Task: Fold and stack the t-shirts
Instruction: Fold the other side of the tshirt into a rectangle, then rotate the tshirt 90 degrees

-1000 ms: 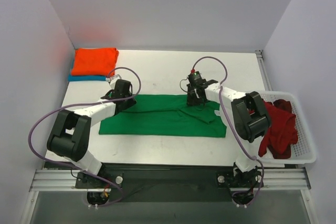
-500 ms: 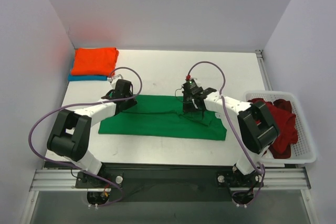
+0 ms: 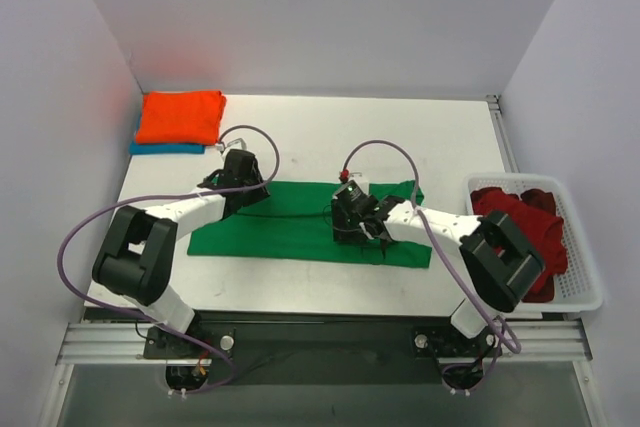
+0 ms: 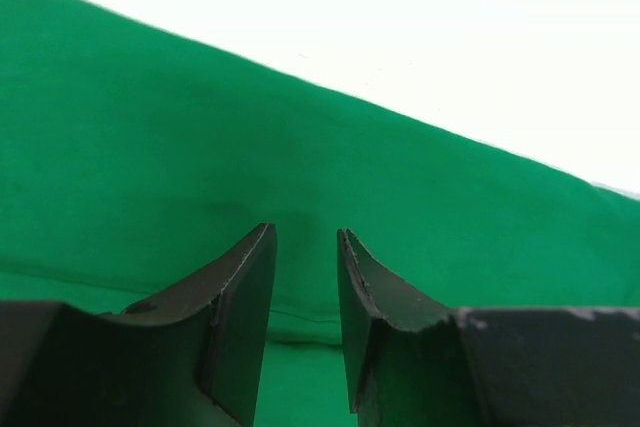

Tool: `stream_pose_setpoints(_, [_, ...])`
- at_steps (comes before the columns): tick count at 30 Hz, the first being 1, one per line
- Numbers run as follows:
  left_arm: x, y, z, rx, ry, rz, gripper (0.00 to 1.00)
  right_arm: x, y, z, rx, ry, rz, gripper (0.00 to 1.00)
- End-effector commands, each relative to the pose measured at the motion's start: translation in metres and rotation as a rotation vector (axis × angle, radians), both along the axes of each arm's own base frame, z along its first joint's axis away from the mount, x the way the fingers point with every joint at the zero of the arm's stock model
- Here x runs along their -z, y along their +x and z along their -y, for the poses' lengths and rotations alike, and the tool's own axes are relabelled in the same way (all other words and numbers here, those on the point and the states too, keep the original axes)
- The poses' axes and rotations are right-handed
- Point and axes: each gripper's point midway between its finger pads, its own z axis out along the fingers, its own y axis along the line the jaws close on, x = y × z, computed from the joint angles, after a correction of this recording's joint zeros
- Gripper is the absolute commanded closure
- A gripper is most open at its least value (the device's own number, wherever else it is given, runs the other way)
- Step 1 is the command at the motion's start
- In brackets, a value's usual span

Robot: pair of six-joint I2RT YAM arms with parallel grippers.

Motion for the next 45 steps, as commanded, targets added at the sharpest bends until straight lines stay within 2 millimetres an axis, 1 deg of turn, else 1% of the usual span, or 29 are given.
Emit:
stream_pose_setpoints(1, [-0.036, 0.021, 0.031, 0.106, -0.059, 0.136, 0.58, -0.041, 0.012, 0.013, 0.043, 0.027, 0.139, 0.56])
stream_pose_setpoints(3, [-0.044, 0.019, 0.045, 0.157, -0.065, 0.174, 0.55, -0.049, 0.011, 0.025, 0.063, 0.025, 0.165, 0.55])
stream_pose_setpoints(4, [-0.051, 0.02, 0.051, 0.177, -0.075, 0.199, 0.55, -0.065, 0.014, 0.031, 0.083, 0.042, 0.204, 0.55])
stream_pose_setpoints(5, [-0.054, 0.018, 0.057, 0.2, -0.082, 0.209, 0.55, -0.069, 0.014, 0.037, 0.099, 0.044, 0.214, 0.55])
stream_pose_setpoints(7, [-0.059, 0.012, 0.075, 0.275, -0.104, 0.219, 0.55, -0.078, 0.015, 0.058, 0.156, 0.04, 0.224, 0.54])
stream_pose_setpoints(9, [-0.065, 0.005, 0.093, 0.33, -0.117, 0.233, 0.55, -0.075, 0.014, 0.075, 0.193, 0.038, 0.201, 0.54])
stream_pose_setpoints(10, [-0.069, 0.003, 0.101, 0.351, -0.118, 0.249, 0.55, -0.072, 0.019, 0.088, 0.235, 0.033, 0.188, 0.55])
stream_pose_setpoints(12, [-0.075, -0.007, 0.121, 0.431, -0.143, 0.257, 0.55, -0.065, 0.016, 0.096, 0.251, 0.026, 0.155, 0.56])
stream_pose_setpoints(13, [-0.078, -0.014, 0.139, 0.486, -0.155, 0.261, 0.55, -0.06, 0.014, 0.101, 0.266, 0.016, 0.142, 0.56])
stream_pose_setpoints(15, [-0.082, -0.026, 0.162, 0.576, -0.173, 0.267, 0.55, -0.055, 0.01, 0.102, 0.279, 0.02, 0.123, 0.57])
stream_pose_setpoints(16, [-0.082, -0.037, 0.18, 0.623, -0.176, 0.26, 0.55, -0.049, 0.005, 0.104, 0.28, 0.017, 0.107, 0.57])
stream_pose_setpoints(17, [-0.08, -0.043, 0.19, 0.651, -0.18, 0.253, 0.55, -0.046, 0.003, 0.105, 0.284, 0.016, 0.098, 0.57])
stream_pose_setpoints(18, [-0.078, -0.048, 0.197, 0.669, -0.178, 0.248, 0.56, -0.043, 0.001, 0.106, 0.291, 0.013, 0.09, 0.57])
stream_pose_setpoints(19, [-0.069, -0.052, 0.202, 0.676, -0.17, 0.228, 0.57, -0.039, -0.001, 0.107, 0.301, 0.01, 0.081, 0.57])
stream_pose_setpoints(21, [-0.061, -0.068, 0.218, 0.715, -0.186, 0.207, 0.6, -0.03, -0.008, 0.112, 0.309, -0.001, 0.063, 0.57])
stream_pose_setpoints(24, [-0.039, -0.091, 0.235, 0.757, -0.187, 0.152, 0.62, -0.018, -0.017, 0.115, 0.324, 0.001, 0.038, 0.57])
stream_pose_setpoints(26, [-0.023, -0.1, 0.237, 0.756, -0.169, 0.117, 0.68, -0.012, -0.022, 0.114, 0.329, 0.018, 0.019, 0.57])
stream_pose_setpoints(27, [-0.012, -0.112, 0.239, 0.765, -0.169, 0.087, 0.71, -0.006, -0.027, 0.115, 0.333, 0.017, 0.008, 0.57])
stream_pose_setpoints(28, [-0.004, -0.117, 0.24, 0.769, -0.171, 0.07, 0.74, -0.002, -0.029, 0.115, 0.333, 0.019, -0.001, 0.57])
stream_pose_setpoints(30, [0.007, -0.131, 0.242, 0.779, -0.169, 0.043, 0.81, 0.004, -0.033, 0.118, 0.341, 0.009, -0.015, 0.57])
stream_pose_setpoints(33, [0.011, -0.137, 0.242, 0.785, -0.167, 0.036, 0.84, 0.012, -0.037, 0.124, 0.361, -0.007, -0.032, 0.57])
stream_pose_setpoints(37, [-0.006, -0.131, 0.239, 0.776, -0.14, 0.053, 0.84, 0.025, -0.043, 0.133, 0.407, -0.008, -0.097, 0.57])
stream_pose_setpoints(38, [-0.011, -0.126, 0.237, 0.761, -0.131, 0.064, 0.79, 0.026, -0.039, 0.141, 0.446, -0.002, -0.111, 0.57])
stream_pose_setpoints(39, [-0.019, -0.122, 0.236, 0.751, -0.128, 0.081, 0.72, 0.029, -0.039, 0.141, 0.457, 0.014, -0.145, 0.57])
stream_pose_setpoints(40, [-0.033, -0.119, 0.233, 0.736, -0.132, 0.102, 0.65, 0.03, -0.035, 0.146, 0.476, 0.016, -0.152, 0.57])
stream_pose_setpoints(41, [-0.042, -0.108, 0.227, 0.69, -0.118, 0.131, 0.61, 0.023, -0.022, 0.15, 0.512, 0.056, -0.156, 0.57])
stream_pose_setpoints(43, [-0.062, -0.096, 0.212, 0.609, -0.1, 0.155, 0.53, 0.024, -0.008, 0.154, 0.528, 0.061, -0.177, 0.57])
stream_pose_setpoints(44, [-0.063, -0.083, 0.192, 0.523, -0.042, 0.152, 0.52, 0.012, 0.015, 0.153, 0.541, 0.085, -0.147, 0.57])
stream_pose_setpoints(45, [-0.067, -0.077, 0.18, 0.467, -0.022, 0.152, 0.52, 0.017, 0.023, 0.161, 0.574, 0.069, -0.184, 0.57])
